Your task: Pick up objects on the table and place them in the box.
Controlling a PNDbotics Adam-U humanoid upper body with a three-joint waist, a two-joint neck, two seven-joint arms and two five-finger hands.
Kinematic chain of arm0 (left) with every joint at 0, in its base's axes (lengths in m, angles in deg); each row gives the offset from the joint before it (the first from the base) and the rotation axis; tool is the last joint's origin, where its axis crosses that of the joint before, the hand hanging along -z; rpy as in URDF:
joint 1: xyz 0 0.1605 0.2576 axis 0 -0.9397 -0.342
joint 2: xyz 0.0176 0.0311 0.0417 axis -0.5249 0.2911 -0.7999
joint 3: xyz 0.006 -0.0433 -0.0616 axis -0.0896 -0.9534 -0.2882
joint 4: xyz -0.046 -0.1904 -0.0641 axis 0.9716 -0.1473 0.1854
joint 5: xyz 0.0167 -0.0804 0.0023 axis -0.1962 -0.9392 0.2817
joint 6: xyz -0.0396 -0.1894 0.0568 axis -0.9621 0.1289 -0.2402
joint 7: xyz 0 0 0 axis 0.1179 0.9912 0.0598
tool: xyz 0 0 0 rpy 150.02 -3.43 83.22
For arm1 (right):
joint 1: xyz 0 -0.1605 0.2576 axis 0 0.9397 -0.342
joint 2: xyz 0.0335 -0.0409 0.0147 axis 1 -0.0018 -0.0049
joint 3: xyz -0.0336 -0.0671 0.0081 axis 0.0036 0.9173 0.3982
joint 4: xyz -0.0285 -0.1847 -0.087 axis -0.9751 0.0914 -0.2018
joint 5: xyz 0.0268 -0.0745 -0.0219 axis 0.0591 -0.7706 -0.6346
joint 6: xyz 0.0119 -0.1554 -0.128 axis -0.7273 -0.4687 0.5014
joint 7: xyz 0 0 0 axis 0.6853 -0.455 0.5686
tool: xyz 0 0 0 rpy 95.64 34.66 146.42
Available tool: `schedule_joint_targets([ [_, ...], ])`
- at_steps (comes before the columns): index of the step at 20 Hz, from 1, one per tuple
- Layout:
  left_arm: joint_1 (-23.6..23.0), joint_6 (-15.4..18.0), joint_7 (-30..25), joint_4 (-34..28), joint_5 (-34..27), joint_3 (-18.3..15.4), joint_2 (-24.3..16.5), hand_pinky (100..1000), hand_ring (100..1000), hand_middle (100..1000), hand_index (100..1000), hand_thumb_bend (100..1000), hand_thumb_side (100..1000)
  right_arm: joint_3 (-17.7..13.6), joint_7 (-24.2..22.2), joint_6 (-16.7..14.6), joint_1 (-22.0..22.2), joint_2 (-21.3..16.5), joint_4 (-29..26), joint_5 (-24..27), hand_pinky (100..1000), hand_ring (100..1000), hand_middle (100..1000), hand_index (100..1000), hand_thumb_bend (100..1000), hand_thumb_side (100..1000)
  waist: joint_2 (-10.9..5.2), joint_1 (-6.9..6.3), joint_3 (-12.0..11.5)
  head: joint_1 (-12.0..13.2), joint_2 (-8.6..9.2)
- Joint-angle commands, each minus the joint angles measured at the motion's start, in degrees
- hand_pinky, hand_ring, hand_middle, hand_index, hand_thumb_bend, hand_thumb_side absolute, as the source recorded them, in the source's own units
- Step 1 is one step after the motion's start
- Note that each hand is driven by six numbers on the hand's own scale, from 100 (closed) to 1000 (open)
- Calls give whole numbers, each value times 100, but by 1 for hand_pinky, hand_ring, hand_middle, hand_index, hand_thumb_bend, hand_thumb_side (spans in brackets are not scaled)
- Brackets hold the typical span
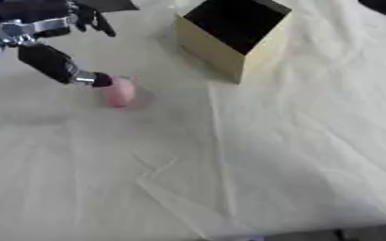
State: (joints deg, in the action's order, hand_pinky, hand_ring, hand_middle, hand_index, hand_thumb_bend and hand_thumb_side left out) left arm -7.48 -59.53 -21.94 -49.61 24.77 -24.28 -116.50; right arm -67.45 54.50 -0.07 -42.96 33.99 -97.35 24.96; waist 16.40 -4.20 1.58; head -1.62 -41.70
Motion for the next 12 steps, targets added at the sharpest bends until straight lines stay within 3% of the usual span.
schedule_joint_targets([
  [1, 55, -86, -218, -71, 85, -7, -226, 822, 884, 826, 861, 481, 500, -58, 18, 13, -57, -53, -84, 0, 892, 790, 759, 879, 100, 862, -152, 6, 6, 5, 36],
  [2, 49, -113, -256, -66, 108, -1, -222, 822, 884, 826, 861, 481, 500, -59, 19, 12, -57, -51, -84, 3, 892, 790, 759, 879, 100, 862, -153, 6, 8, 9, 34],
  [7, 32, -146, -334, 19, 400, 50, -201, 832, 899, 852, 882, 386, 326, -59, 14, 17, -42, -33, -84, 25, 891, 789, 758, 879, 100, 862, -153, 11, 15, 41, 21],
  [12, 21, -92, -337, 176, 529, 104, -168, 826, 897, 852, 880, 388, 295, -67, 19, 29, -31, -28, -84, 33, 890, 787, 757, 878, 100, 860, -139, 14, 22, 58, 8],
])
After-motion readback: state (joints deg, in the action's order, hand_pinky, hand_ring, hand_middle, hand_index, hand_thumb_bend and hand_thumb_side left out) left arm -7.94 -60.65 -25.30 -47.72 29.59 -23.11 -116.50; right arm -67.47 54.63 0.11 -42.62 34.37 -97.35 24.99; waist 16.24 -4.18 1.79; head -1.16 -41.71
